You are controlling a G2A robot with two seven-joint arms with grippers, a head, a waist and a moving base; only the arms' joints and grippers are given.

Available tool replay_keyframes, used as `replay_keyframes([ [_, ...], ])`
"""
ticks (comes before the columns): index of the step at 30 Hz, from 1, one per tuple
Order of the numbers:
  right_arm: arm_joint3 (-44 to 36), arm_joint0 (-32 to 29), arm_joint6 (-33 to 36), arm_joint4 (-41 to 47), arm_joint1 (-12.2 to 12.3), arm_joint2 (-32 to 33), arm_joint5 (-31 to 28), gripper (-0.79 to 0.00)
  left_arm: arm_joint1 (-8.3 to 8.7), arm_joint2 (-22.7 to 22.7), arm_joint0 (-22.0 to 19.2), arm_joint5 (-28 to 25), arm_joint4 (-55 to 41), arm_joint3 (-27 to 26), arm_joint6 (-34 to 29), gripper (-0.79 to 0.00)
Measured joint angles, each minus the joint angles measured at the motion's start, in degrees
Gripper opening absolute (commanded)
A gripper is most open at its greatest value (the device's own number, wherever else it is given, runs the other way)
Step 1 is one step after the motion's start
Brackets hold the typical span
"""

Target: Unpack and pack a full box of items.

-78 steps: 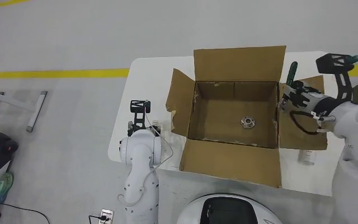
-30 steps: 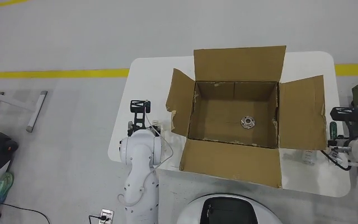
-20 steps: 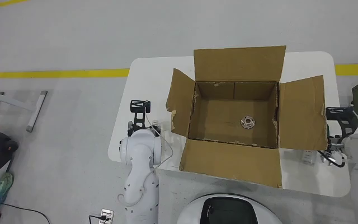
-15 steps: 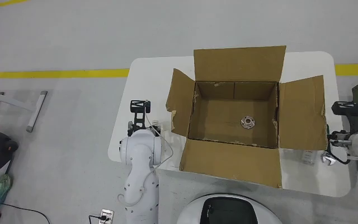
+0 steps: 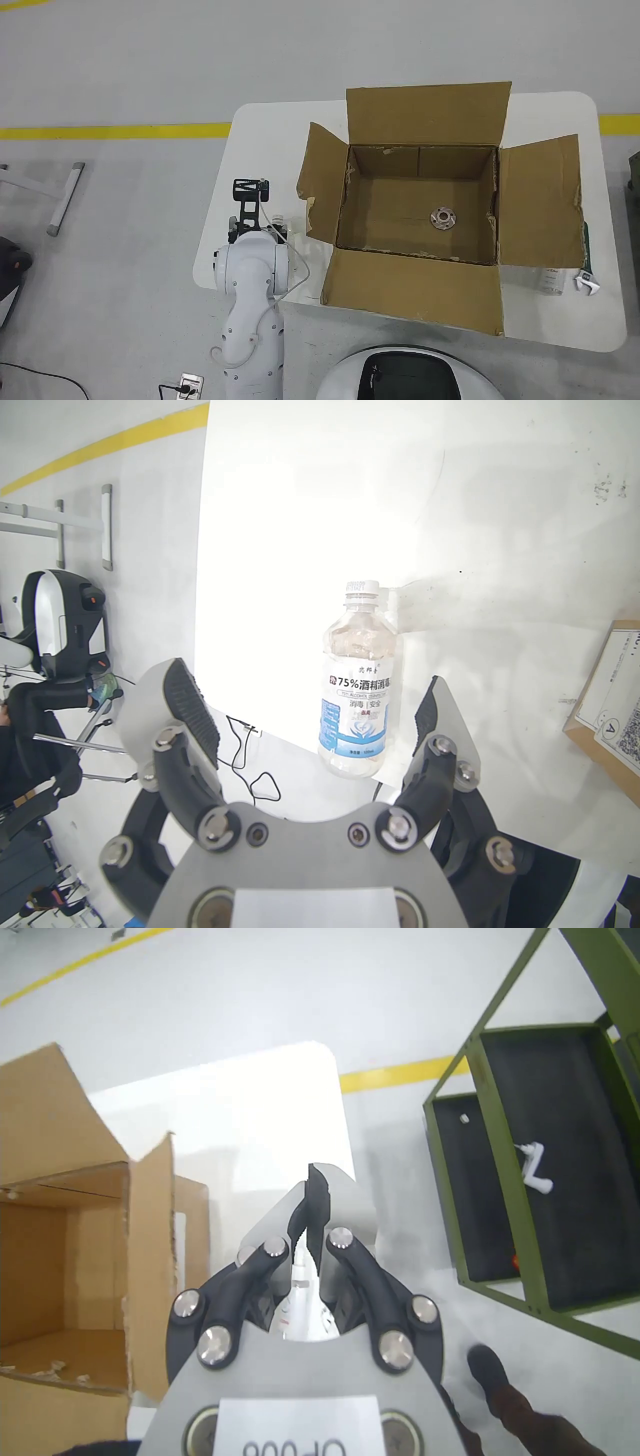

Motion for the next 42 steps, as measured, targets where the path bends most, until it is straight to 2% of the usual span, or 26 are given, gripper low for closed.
replay_keyframes([
  [4, -0.03, 1.63, -0.09, 2.01, 0.27, -4.81, -1.16, -0.785, 0.00, 0.00, 0.00, 0.00, 0.00, 0.00, 0.00, 0.000],
  [10, 0.58, 4.45, 2.65, 0.75, 0.50, -16.33, -1.32, -0.785, 0.00, 0.00, 0.00, 0.00, 0.00, 0.00, 0.00, 0.000],
  [17, 9.64, 11.43, 7.13, -10.07, -0.13, -34.51, 3.91, -0.785, 0.00, 0.00, 0.00, 0.00, 0.00, 0.00, 0.00, 0.000],
  [20, 15.00, 14.98, 10.24, -13.31, -0.75, -39.87, 7.43, -0.785, 0.00, 0.00, 0.00, 0.00, 0.00, 0.00, 0.00, 0.000],
  [24, 23.15, 18.89, 11.47, -16.38, -1.84, -43.64, 7.45, -0.785, 0.00, 0.00, 0.00, 0.00, 0.00, 0.00, 0.00, 0.000],
  [33, 42.89, 26.92, 11.40, -15.56, -5.10, -49.67, 7.42, -0.785, 0.00, 0.00, 0.00, 0.00, 0.00, 0.00, 0.00, 0.000],
  [42, 44.58, 27.65, 11.40, -15.26, -5.29, -50.08, 7.42, -0.785, 0.00, 0.00, 0.00, 0.00, 0.00, 0.00, 0.00, 0.000],
])
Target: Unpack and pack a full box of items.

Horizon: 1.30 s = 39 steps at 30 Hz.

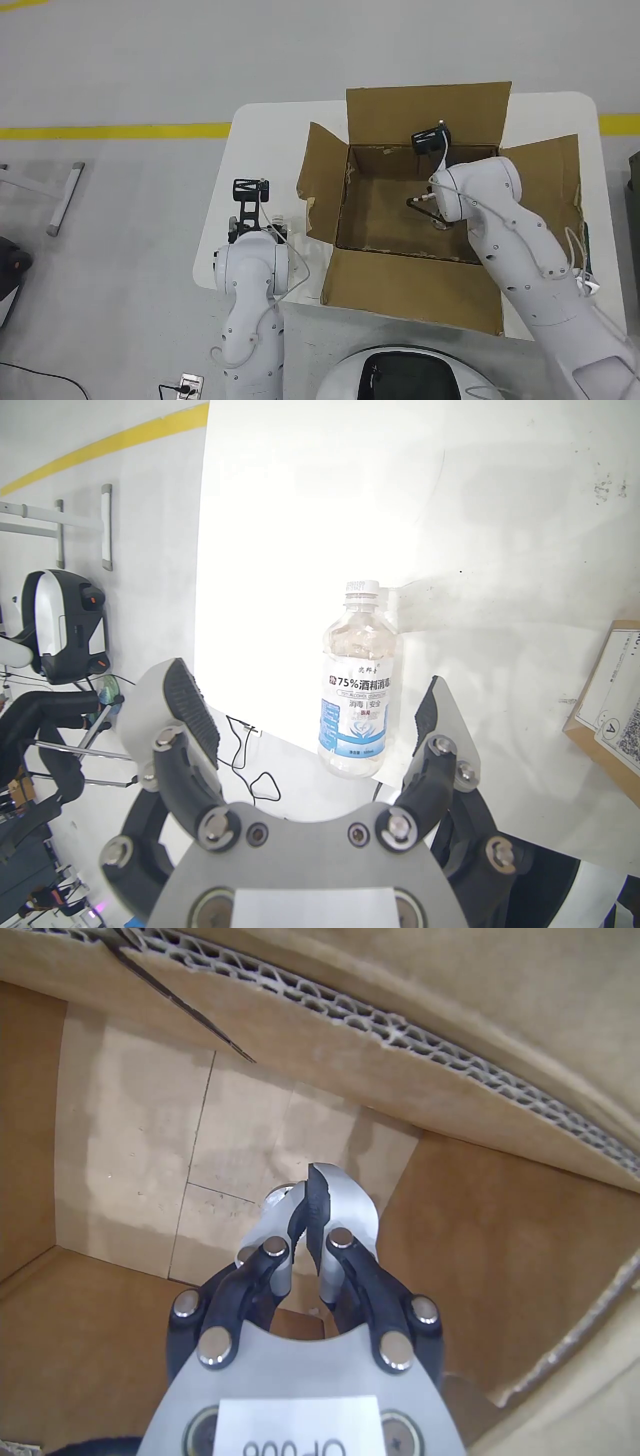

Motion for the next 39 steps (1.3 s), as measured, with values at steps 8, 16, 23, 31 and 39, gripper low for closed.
replay_keyframes([
  [8, 0.01, 0.00, 0.00, 0.00, 0.00, 0.00, 0.00, -0.785, 0.00, 0.00, 0.00, 0.00, 0.00, 0.00, 0.00, 0.000],
  [16, -3.38, -5.05, -1.26, -3.76, -0.48, -2.71, 1.25, -0.785, 0.00, 0.00, 0.00, 0.00, 0.00, 0.00, 0.00, 0.000],
  [23, -7.69, -9.92, -0.78, -9.33, -1.58, -3.05, 0.78, -0.782, 0.00, 0.00, 0.00, 0.00, 0.00, 0.00, 0.00, 0.000],
  [31, -10.20, -11.70, 0.02, -13.51, -3.49, 0.60, -0.01, -0.603, 0.00, 0.00, 0.00, 0.00, 0.00, 0.00, 0.00, 0.000],
  [39, -3.14, -8.61, 0.00, -14.06, -5.66, 2.04, 0.00, -0.502, 0.00, 0.00, 0.00, 0.00, 0.00, 0.00, 0.00, 0.000],
])
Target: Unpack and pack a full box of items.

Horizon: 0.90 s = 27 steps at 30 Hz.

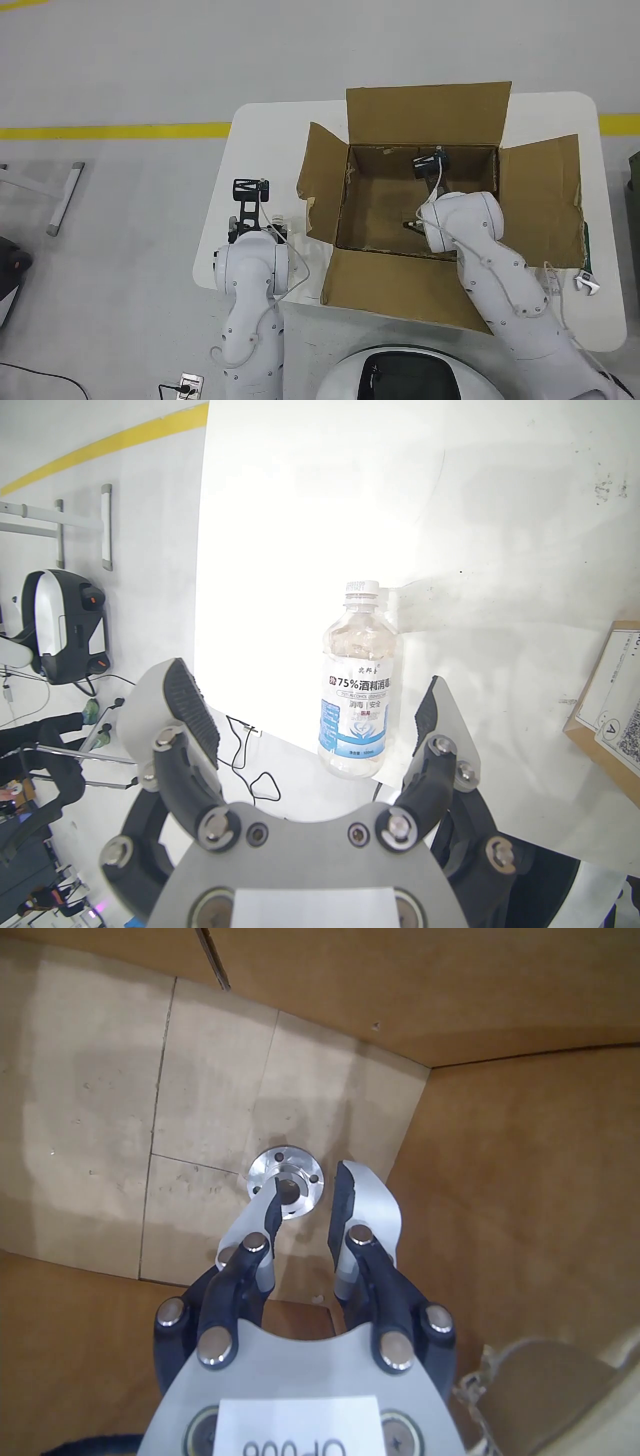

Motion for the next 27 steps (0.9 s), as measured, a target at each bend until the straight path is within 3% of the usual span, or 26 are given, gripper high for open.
replay_keyframes([
  [5, 2.83, 1.53, 0.00, 0.08, -1.11, 0.05, -0.01, -0.428, 0.00, 0.00, 0.00, 0.00, 0.00, 0.00, 0.00, 0.000],
  [27, 5.38, 1.24, 0.00, 1.44, -3.47, 3.61, -5.51, -0.428, 0.00, 0.00, 0.00, 0.00, 0.00, 0.00, 0.00, 0.000],
])
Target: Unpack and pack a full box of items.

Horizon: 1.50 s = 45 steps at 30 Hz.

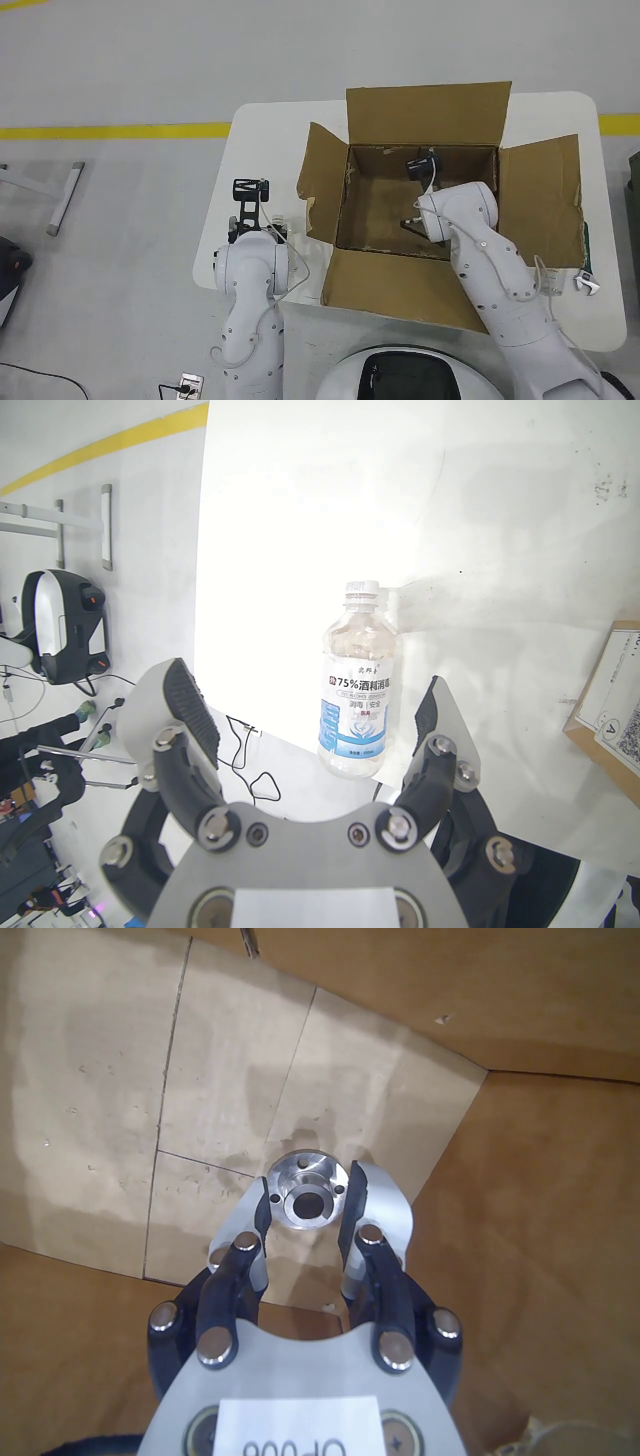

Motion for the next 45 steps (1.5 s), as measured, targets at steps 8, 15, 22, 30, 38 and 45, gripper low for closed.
replay_keyframes([
  [8, -1.39, -1.33, 0.00, -0.59, -0.63, 2.25, -1.63, -0.419, 0.00, 0.00, 0.00, 0.00, 0.00, 0.00, 0.00, 0.000],
  [15, 0.36, -1.23, 0.00, -0.73, -1.37, 3.00, -3.38, -0.425, 0.00, 0.00, 0.00, 0.00, 0.00, 0.00, 0.00, 0.000],
  [22, 2.25, -0.63, 0.00, -0.90, -2.14, 3.61, -3.90, -0.486, 0.00, 0.00, 0.00, 0.00, 0.00, 0.00, 0.00, 0.000],
  [30, 3.06, -0.50, 0.00, -1.36, -2.88, 4.48, -4.78, -0.785, 0.00, 0.00, 0.00, 0.00, 0.00, 0.00, 0.00, 0.000],
  [38, -1.95, -1.03, 0.00, 1.95, -3.47, 6.42, -5.42, -0.785, 0.00, 0.00, 0.00, 0.00, 0.00, 0.00, 0.00, 0.000],
  [45, -22.63, -5.56, 0.00, 9.44, -3.01, 11.94, -7.52, -0.785, 0.00, 0.00, 0.00, 0.00, 0.00, 0.00, 0.00, 0.000],
])
